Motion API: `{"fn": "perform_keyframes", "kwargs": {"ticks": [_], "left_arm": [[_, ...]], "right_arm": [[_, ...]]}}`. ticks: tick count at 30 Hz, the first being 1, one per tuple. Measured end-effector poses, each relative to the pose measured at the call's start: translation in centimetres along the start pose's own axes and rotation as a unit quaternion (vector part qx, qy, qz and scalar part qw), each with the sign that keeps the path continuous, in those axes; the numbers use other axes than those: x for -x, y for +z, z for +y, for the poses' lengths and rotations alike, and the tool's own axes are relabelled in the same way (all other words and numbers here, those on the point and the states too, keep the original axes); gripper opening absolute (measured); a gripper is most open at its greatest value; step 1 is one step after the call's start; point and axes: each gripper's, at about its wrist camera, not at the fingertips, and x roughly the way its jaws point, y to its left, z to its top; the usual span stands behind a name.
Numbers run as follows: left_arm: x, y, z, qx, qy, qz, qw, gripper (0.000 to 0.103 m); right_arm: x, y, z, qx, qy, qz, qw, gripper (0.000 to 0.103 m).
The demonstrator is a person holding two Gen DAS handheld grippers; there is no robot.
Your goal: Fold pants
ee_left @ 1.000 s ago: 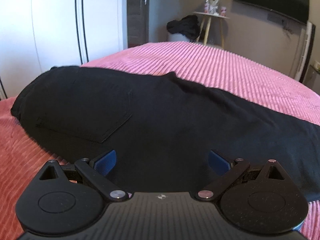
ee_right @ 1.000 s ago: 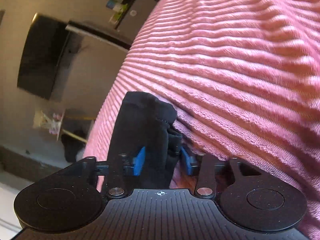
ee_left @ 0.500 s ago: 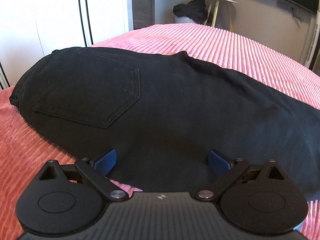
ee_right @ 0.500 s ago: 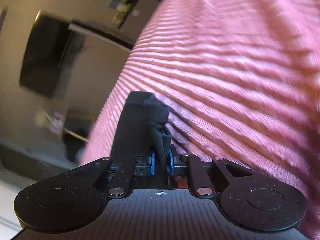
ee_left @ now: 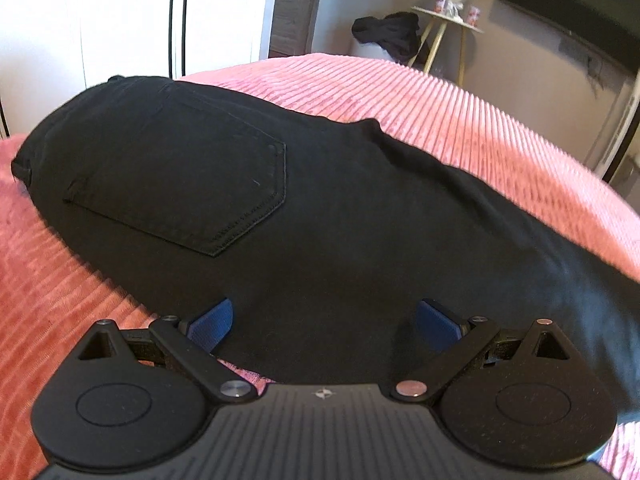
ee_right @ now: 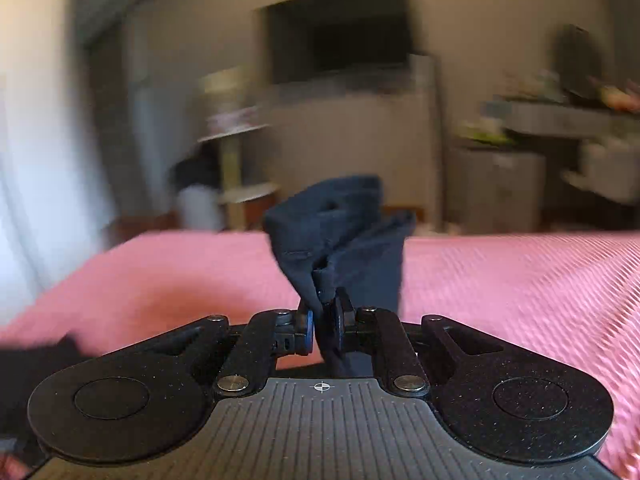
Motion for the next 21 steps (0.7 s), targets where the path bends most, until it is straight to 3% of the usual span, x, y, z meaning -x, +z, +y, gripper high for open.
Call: {"fn": "perform_keyframes", "kwargs": {"ticks": [3, 5, 7, 8, 10, 12, 14, 17, 19, 21], "left_arm": [[0.5, 0.0, 0.6, 0.011, -0.011, -0.004, 0.9999, 0.099], [0.6, 0.1, 0.8, 0.01, -0.014, -0.008, 0.9998, 0.099], [0.7, 0.1, 1.1, 0.009, -0.022, -0.009, 0.9997, 0.099], [0.6, 0.1, 1.2, 0.008, -0.024, -0.008, 0.9996, 0.099], [0.6, 0.2, 1.4, 0.007, -0.032, -0.006, 0.9994, 0.099], [0.5, 0.4, 1.5, 0.008, -0.04, -0.005, 0.9992, 0.099], [0.4, 0.4, 1.3, 0.009, -0.046, -0.005, 0.9989, 0.099], [0.1, 0.5, 1.0, 0.008, -0.055, -0.003, 0.9984, 0.099], [0.1, 0.4, 0.9, 0.004, -0.061, -0.004, 0.9981, 0.099], [0.3, 0.4, 0.8, 0.004, -0.069, -0.005, 0.9976, 0.099]], "right_arm": [[-2.0, -3.0, 5.4, 0.03, 0.06, 0.048, 0.997, 0.015], [-3.8, -5.9, 8.2, 0.038, 0.09, 0.099, 0.99, 0.02], [-6.0, -8.7, 10.4, 0.057, 0.114, 0.178, 0.976, 0.037], [-7.2, -9.3, 11.4, 0.079, 0.105, 0.227, 0.965, 0.047], [-7.3, -8.8, 11.2, 0.064, 0.11, 0.231, 0.965, 0.054], [-6.5, -7.2, 9.0, -0.014, 0.146, 0.221, 0.964, 0.058], [-5.3, -6.0, 6.6, -0.079, 0.162, 0.198, 0.964, 0.056], [-3.8, -5.6, 2.3, -0.142, 0.108, 0.151, 0.972, 0.055], [-3.6, -6.3, -1.4, -0.209, 0.074, 0.144, 0.964, 0.049], [-4.2, -8.2, -4.7, -0.278, 0.052, 0.165, 0.945, 0.005]]}}
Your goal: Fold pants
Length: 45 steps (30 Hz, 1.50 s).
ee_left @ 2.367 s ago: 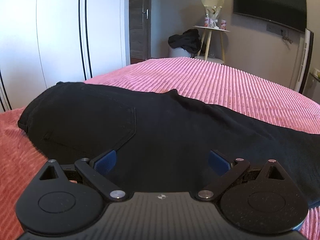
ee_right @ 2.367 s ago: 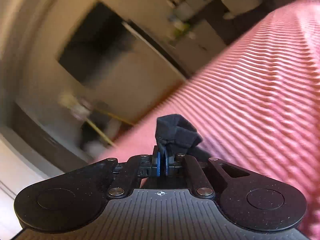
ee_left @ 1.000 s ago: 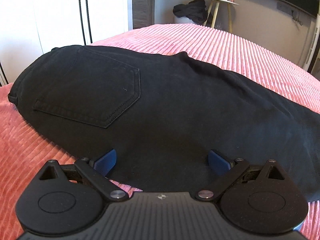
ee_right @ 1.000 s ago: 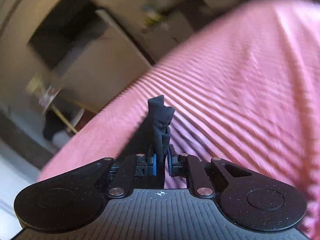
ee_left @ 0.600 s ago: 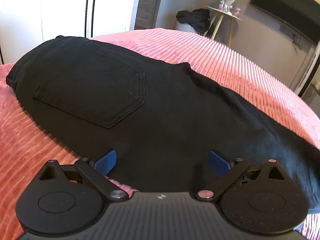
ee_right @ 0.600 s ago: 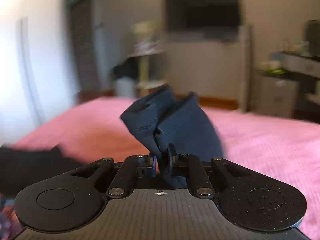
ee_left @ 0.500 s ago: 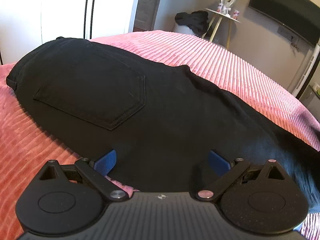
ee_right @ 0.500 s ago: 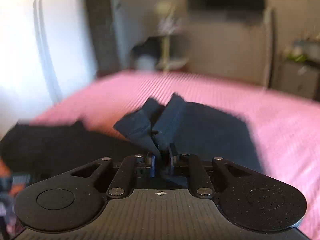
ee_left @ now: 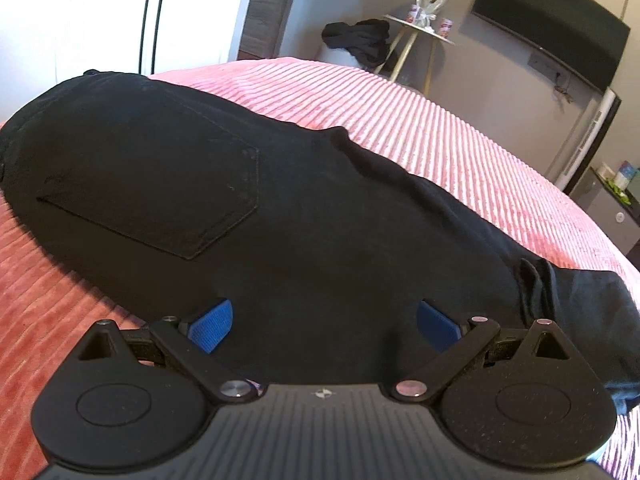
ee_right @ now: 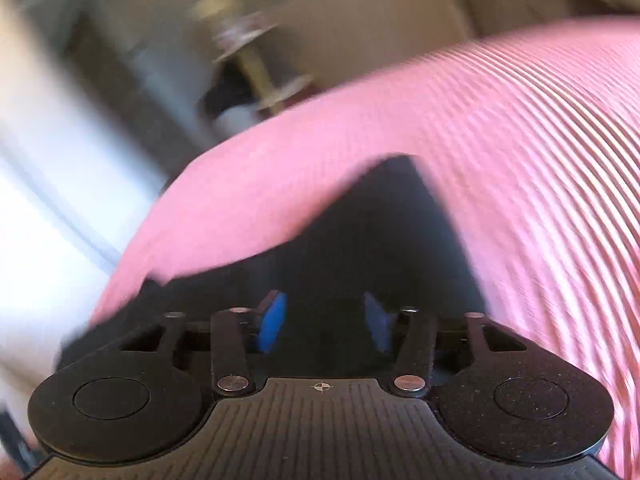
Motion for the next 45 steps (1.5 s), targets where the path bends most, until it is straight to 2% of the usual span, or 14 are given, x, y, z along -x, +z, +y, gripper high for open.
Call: {"fn": "perform_keyframes", "kwargs": {"ticks": [2, 5, 7, 10, 14, 17, 19, 22, 26, 29, 33, 35, 41, 45], "left_arm": [[0.0, 0.1, -0.1, 0.002, -0.006, -0.001, 1.0, 0.099], [-0.1, 0.0, -0.3, -0.002, -0.004, 0.001, 1.0, 0.099], [0.1, 0.0, -0.5, -0.004, -0.007, 0.001, 1.0, 0.099], [0.8, -0.1, -1.0, -0.016, -0.017, -0.005, 0.9997, 0.099], [1.3, -0.2, -2.7, -0.04, -0.046, -0.001, 0.9981, 0.099], [0.9, 0.1, -4.2, -0.043, -0.083, 0.02, 0.9954, 0.099], [0.1, 0.3, -5.6, -0.044, -0.106, 0.042, 0.9925, 0.099], [-1.4, 1.0, -7.7, -0.03, -0.152, 0.08, 0.9846, 0.099], [-4.5, 2.0, -10.4, 0.016, -0.223, 0.146, 0.9637, 0.099], [-6.9, 2.2, -12.0, 0.036, -0.242, 0.194, 0.9501, 0.099], [-9.9, 2.7, -12.9, 0.054, -0.249, 0.241, 0.9365, 0.099], [-10.9, 3.0, -13.3, 0.092, -0.273, 0.263, 0.9207, 0.097], [-13.4, 1.3, -13.6, 0.149, -0.294, 0.298, 0.8959, 0.056], [-14.3, 1.4, -15.4, 0.108, -0.257, 0.304, 0.9109, 0.009]], "right_arm": [[-1.2, -0.7, -2.8, -0.034, -0.018, 0.025, 0.999, 0.0], [-1.5, -1.1, -5.2, -0.089, 0.025, 0.016, 0.996, 0.0], [-1.0, -0.8, -4.8, -0.091, 0.02, 0.017, 0.996, 0.001], [-0.1, -0.2, -3.5, -0.056, 0.036, -0.004, 0.998, 0.026], [-0.2, 1.8, -3.6, -0.068, 0.042, -0.034, 0.996, 0.029], [-2.2, 2.0, -5.6, -0.091, -0.007, -0.008, 0.996, 0.0], [-2.2, 1.9, -5.8, -0.088, -0.001, -0.018, 0.996, 0.0], [-0.4, 1.1, -5.7, -0.093, 0.0, -0.052, 0.994, 0.008], [2.1, -0.5, -6.6, -0.103, 0.008, -0.08, 0.991, 0.014], [3.5, -1.3, -7.4, -0.096, 0.018, -0.087, 0.991, 0.017], [5.5, -1.9, -9.3, -0.095, 0.024, -0.095, 0.991, 0.039], [5.9, -2.1, -10.2, -0.095, 0.023, -0.093, 0.991, 0.041], [5.4, -2.8, -11.4, -0.117, 0.045, -0.082, 0.989, 0.041], [5.1, -2.8, -11.2, -0.103, 0.039, -0.082, 0.991, 0.041]]}}
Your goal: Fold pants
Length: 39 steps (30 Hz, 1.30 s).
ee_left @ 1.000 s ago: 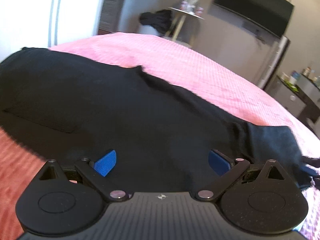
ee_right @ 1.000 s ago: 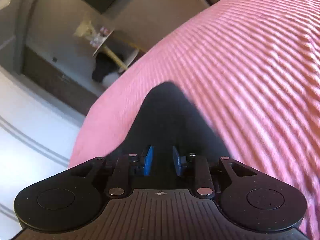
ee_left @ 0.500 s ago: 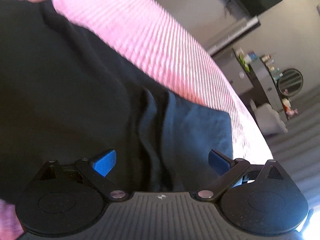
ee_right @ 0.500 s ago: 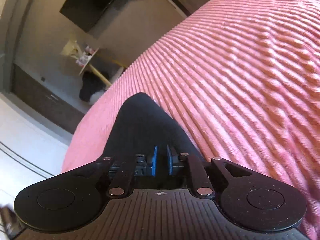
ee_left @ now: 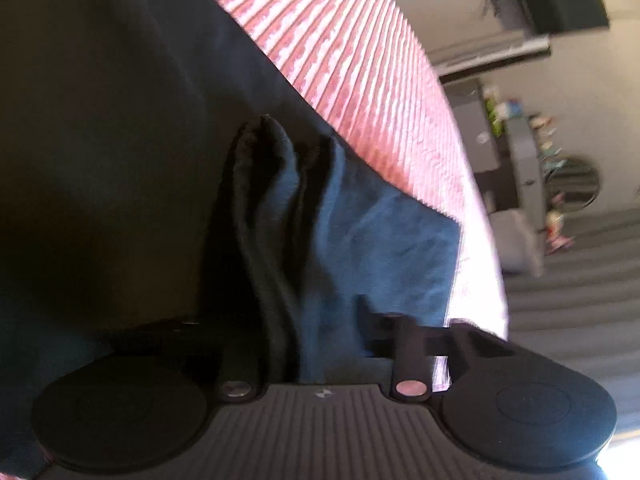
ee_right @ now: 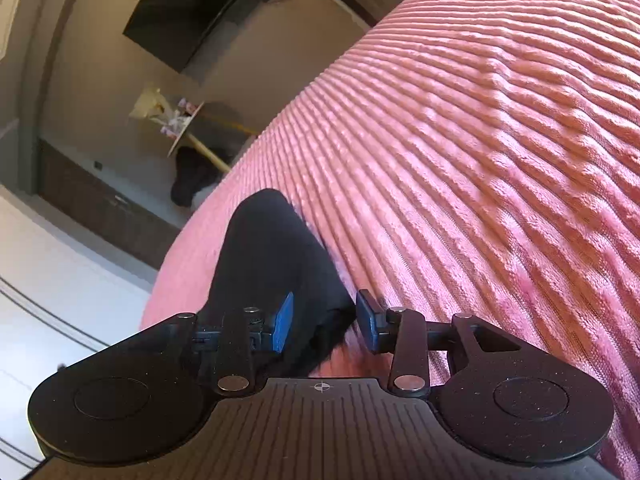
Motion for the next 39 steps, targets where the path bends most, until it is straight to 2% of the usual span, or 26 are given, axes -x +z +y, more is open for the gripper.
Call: {"fn": "perform_keyframes", "kwargs": {"ticks": [2, 6, 8, 12, 14, 16, 19, 22, 25, 28, 29, 33, 36, 38, 39], "left_arm": [[0.7, -0.2, -0.7, -0.027, 0.006, -0.003, 0.9996, 0.007], [4.3, -0.6, -1.2, -0.039, -0.04, -0.029, 0.998, 0.007], [7.0, -0.7, -1.4, -0.061, -0.045, -0.056, 0.9955, 0.007], [12.3, -1.0, -0.6, -0.093, -0.017, -0.106, 0.9899, 0.007], [14.3, -1.3, 0.5, -0.106, 0.019, -0.13, 0.9856, 0.007], [15.7, -1.3, 2.2, -0.098, 0.052, -0.147, 0.983, 0.007], [16.1, -1.6, 5.3, -0.058, 0.076, -0.139, 0.9856, 0.008], [15.5, -2.8, 6.6, -0.048, 0.081, -0.132, 0.9868, 0.008], [15.1, -3.0, 7.5, -0.041, 0.088, -0.131, 0.9866, 0.014], [15.6, -3.2, 7.7, -0.041, 0.077, -0.143, 0.9859, 0.014], [16.9, -3.4, 8.6, -0.041, 0.072, -0.149, 0.9854, 0.014], [18.0, -3.9, 7.8, -0.059, 0.072, -0.17, 0.9811, 0.014], [18.0, -4.4, 7.2, -0.069, 0.102, -0.192, 0.9735, 0.022], [18.8, -5.2, 7.5, -0.066, 0.139, -0.223, 0.9626, 0.041], [19.2, -5.6, 7.7, -0.06, 0.155, -0.241, 0.9564, 0.053]], "right_arm": [[0.3, -0.1, 0.3, 0.005, 0.0, 0.003, 1.0, 0.041], [0.9, 0.4, 1.4, 0.022, 0.007, -0.003, 1.0, 0.043], [1.3, 0.6, 1.9, 0.03, 0.012, -0.002, 0.999, 0.044], [1.1, 0.5, 3.1, 0.032, 0.029, 0.016, 0.999, 0.051], [0.6, 0.2, 3.9, 0.023, 0.041, 0.036, 0.998, 0.058], [0.0, -0.2, 4.4, 0.002, 0.059, 0.063, 0.996, 0.063], [-1.5, -1.1, 5.0, -0.052, 0.095, 0.113, 0.988, 0.069], [-3.1, -2.2, 5.6, -0.082, 0.095, 0.152, 0.98, 0.071], [-3.9, -3.3, 6.9, -0.057, 0.068, 0.166, 0.982, 0.065], [-3.4, -3.4, 8.3, -0.017, 0.059, 0.148, 0.987, 0.055], [-3.2, -3.3, 9.0, 0.002, 0.052, 0.146, 0.988, 0.051], [-2.9, -2.8, 10.6, 0.065, 0.04, 0.168, 0.983, 0.05], [-2.0, -2.3, 12.2, 0.115, 0.056, 0.171, 0.977, 0.05], [-1.1, -1.7, 13.0, 0.139, 0.059, 0.151, 0.977, 0.05], [-1.0, -1.5, 13.4, 0.149, 0.056, 0.14, 0.977, 0.05]]}}
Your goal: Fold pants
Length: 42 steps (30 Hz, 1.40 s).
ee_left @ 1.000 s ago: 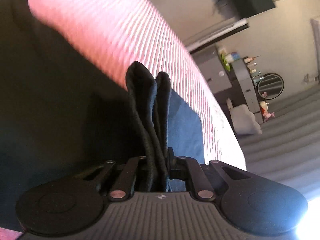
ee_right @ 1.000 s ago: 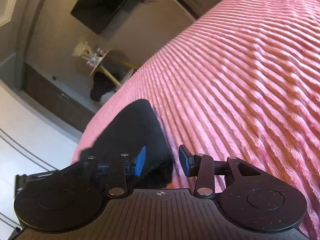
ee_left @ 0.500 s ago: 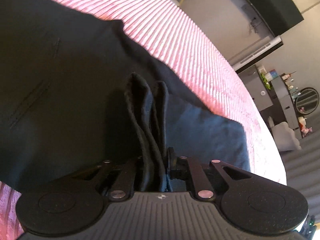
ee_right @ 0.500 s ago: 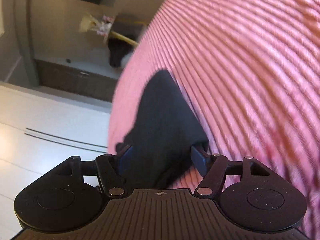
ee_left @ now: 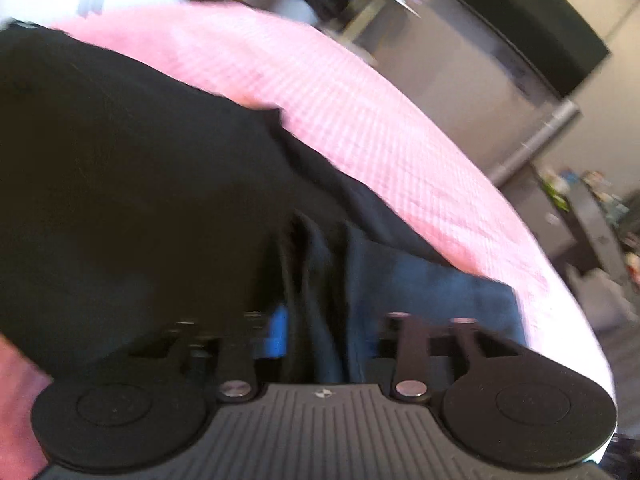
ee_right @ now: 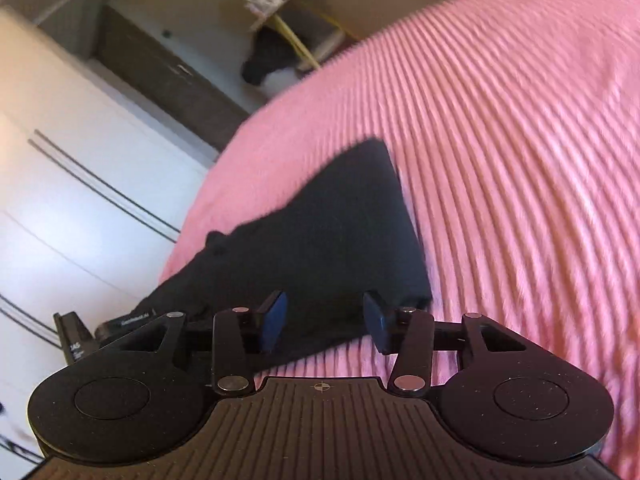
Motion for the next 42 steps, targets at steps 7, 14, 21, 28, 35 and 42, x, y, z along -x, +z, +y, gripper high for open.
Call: {"fn": "perform_keyframes", "kwargs": {"ticks": [7, 14, 21, 28, 35, 42], "left_arm": [[1.5, -1.3, -2.3, 0.03, 0.003, -0.051, 0.9982, 0.081], [-2.2, -4.3, -5.9, -0.075, 0.059, -0.047, 0.9944, 0.084], [-4.3, -4.2, -6.4, -0.112, 0.09, -0.06, 0.9879, 0.085], [-4.4, -4.2, -6.2, -0.116, 0.081, -0.066, 0.9877, 0.087], [-3.4, -4.1, -5.6, -0.103, 0.077, -0.068, 0.9894, 0.087], [-2.9, -4.1, -5.1, -0.092, 0.088, -0.074, 0.9891, 0.087]], "right_arm": [[-5.6, 0.1, 3.0, 0.125, -0.1, -0.001, 0.987, 0.016], [-12.7, -0.8, 3.8, 0.213, -0.185, 0.019, 0.959, 0.0], [-14.6, 0.4, 3.1, 0.201, -0.208, -0.019, 0.957, 0.0], [-12.6, -0.9, 3.8, 0.176, -0.208, 0.033, 0.962, 0.0], [-10.5, -2.3, 4.8, 0.107, -0.199, 0.045, 0.973, 0.01], [-11.0, -2.8, 4.6, 0.099, -0.172, 0.039, 0.979, 0.028]]}}
